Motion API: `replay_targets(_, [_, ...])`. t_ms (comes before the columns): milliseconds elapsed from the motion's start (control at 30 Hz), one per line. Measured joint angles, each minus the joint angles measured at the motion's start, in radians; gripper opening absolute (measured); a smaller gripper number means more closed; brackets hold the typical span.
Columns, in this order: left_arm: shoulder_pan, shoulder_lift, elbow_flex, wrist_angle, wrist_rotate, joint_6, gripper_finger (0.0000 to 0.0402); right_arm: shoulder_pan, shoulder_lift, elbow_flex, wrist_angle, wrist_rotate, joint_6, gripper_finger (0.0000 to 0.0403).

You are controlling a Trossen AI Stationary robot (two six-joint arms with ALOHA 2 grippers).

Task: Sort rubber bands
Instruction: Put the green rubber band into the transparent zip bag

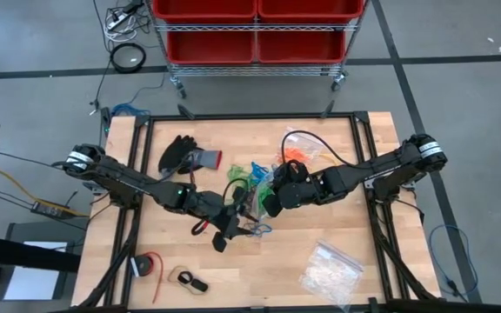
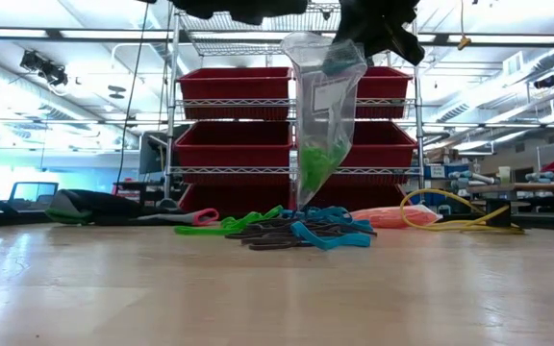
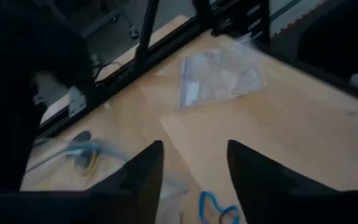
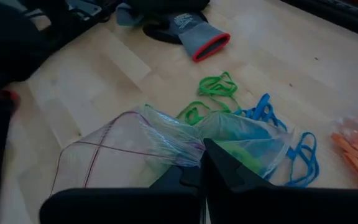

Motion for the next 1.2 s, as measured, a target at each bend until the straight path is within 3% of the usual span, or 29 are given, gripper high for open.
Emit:
replay_targets(200, [0.003, 0.0, 0.0, -0.06, -0.09, 0.043, 0.0223, -0.005, 0.0, 0.0, 0.022, -0.007, -0.008, 0.0])
replay_targets(333, [0.007, 0.005, 0.0, -0.092, -0.093, 0.058, 0.0224, -0.009, 0.0, 0.0, 0.04, -0.007, -0.008, 0.0])
replay_targets(533, [0.009, 0.023, -0.001, -0.106, -0.252, 0.131, 0.0222, -0.011, 0.0, 0.0, 0.09, -0.007, -0.008, 0.0])
replay_targets(667, [0.014, 0.042, -0.001, -0.091, -0.303, 0.171, 0.0207, -0.011, 0.0, 0.0, 0.116, -0.008, -0.008, 0.0])
replay_targets(867, [0.014, 0.058, -0.001, -0.084, -0.357, 0.184, 0.0153, -0.011, 0.0, 0.0, 0.12, -0.017, -0.007, 0.0])
replay_targets(1100, [0.014, 0.058, -0.001, -0.116, -0.36, 0.18, 0.0027, -0.01, 0.0, 0.0, 0.122, -0.054, 0.002, 0.0])
replay_targets(1200, [0.012, 0.058, -0.001, -0.151, -0.36, 0.174, 0.0008, -0.01, 0.0, 0.0, 0.122, -0.058, -0.008, 0.0001])
